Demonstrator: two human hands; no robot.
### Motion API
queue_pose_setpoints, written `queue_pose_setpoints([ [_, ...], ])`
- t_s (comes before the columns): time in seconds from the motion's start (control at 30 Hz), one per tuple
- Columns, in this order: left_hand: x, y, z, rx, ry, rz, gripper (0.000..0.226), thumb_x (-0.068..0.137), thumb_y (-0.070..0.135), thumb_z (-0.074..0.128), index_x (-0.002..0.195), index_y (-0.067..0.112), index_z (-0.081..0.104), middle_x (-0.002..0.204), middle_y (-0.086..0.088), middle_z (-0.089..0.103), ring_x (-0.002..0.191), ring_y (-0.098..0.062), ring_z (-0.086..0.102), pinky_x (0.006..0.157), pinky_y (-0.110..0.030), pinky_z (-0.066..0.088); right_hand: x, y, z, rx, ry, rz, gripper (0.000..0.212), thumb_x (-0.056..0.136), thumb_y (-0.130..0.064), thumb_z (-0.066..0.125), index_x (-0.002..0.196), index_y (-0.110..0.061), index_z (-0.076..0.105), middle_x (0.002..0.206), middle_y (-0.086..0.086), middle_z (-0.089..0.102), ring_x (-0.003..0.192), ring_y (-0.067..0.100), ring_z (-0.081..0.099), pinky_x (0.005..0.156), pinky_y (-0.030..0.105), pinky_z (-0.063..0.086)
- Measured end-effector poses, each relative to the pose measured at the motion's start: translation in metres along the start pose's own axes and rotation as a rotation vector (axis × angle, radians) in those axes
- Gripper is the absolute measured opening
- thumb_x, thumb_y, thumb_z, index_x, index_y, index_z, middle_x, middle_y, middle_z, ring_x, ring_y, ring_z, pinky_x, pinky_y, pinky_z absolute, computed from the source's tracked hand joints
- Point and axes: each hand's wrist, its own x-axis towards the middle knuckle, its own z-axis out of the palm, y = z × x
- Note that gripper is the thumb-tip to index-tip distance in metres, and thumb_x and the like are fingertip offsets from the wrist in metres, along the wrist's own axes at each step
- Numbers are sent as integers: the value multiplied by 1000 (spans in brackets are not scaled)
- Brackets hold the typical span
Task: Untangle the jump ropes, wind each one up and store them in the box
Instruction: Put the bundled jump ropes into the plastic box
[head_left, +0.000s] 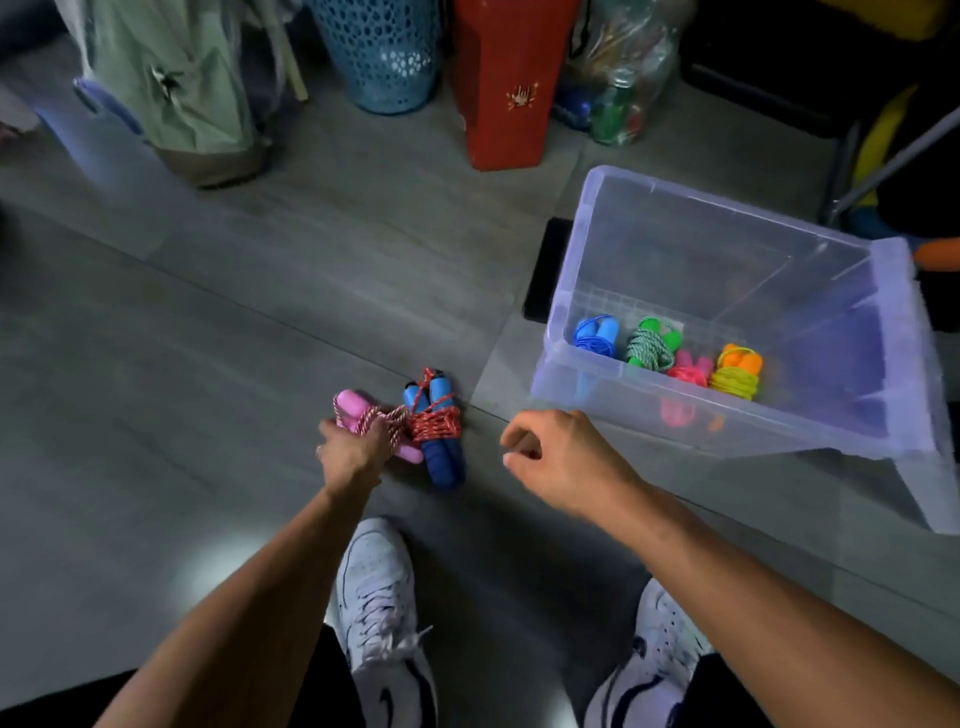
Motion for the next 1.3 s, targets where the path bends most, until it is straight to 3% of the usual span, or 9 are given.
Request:
queue_pose_setpoints([
  [0.17,39,-4,23,-55,-25,-125,97,61,56,81,129,12,28,116,-15,47,92,-35,64,64,-47,60,22,12,27,-25,-50,44,13,84,-23,67,97,-21,67,79,-6,65,76,14,63,78,31,55],
  [0.37,53,-16,16,-318,3,-197,77,52,45,68,115,17,34,109,-15,57,91,-36,66,68,-54,59,71,19,76,-18,-40,184,31,84,-21,66,114,-16,61,104,2,66,101,22,62,87,30,48],
  [0.5,35,-21,-3,-497,-84,-124,50,81,24,55,120,0,37,79,-43,60,46,-40,62,41,-37,50,107,12,122,30,57,232,74,85,-26,69,146,-10,30,135,16,45,121,32,50,95,38,43],
  [0.6,34,-24,-18,-513,-147,-83,56,82,21,52,129,-4,34,68,-43,58,31,-32,47,40,-27,38,125,8,155,130,63,253,113,78,-35,78,154,-9,-1,140,18,38,125,33,46,98,42,45],
  [0.7,35,-20,-24,-460,-261,-59,37,74,29,51,77,-6,64,63,-37,57,30,-28,36,39,-25,26,129,16,173,134,40,287,113,74,-27,79,153,-7,2,135,21,45,118,37,52,93,45,48],
  [0.8,24,-11,-21,-507,-333,-82,40,78,28,45,43,14,60,51,-25,54,35,-28,33,41,-25,20,115,28,166,177,51,282,97,69,-30,76,147,-14,21,121,18,57,106,35,59,79,34,49],
  [1.0,-18,3,-12,-556,-440,-87,26,75,28,49,68,5,58,50,-21,52,47,-28,38,51,-29,30,43,39,86,166,73,170,98,74,-34,75,152,-30,17,127,9,55,109,26,57,82,29,43],
  [1.17,-81,27,-10,-439,-652,125,37,82,27,44,55,8,61,48,-23,51,53,-33,34,54,-38,29,-23,41,5,94,98,50,102,72,-42,75,153,-32,14,138,10,48,123,26,50,101,38,43],
  [1.3,-127,56,-5,-342,-680,314,29,78,33,56,92,9,64,64,-10,59,58,-23,52,54,-29,39,-71,44,-57,141,212,18,98,73,-38,78,152,-30,20,135,2,51,120,15,52,98,28,40],
])
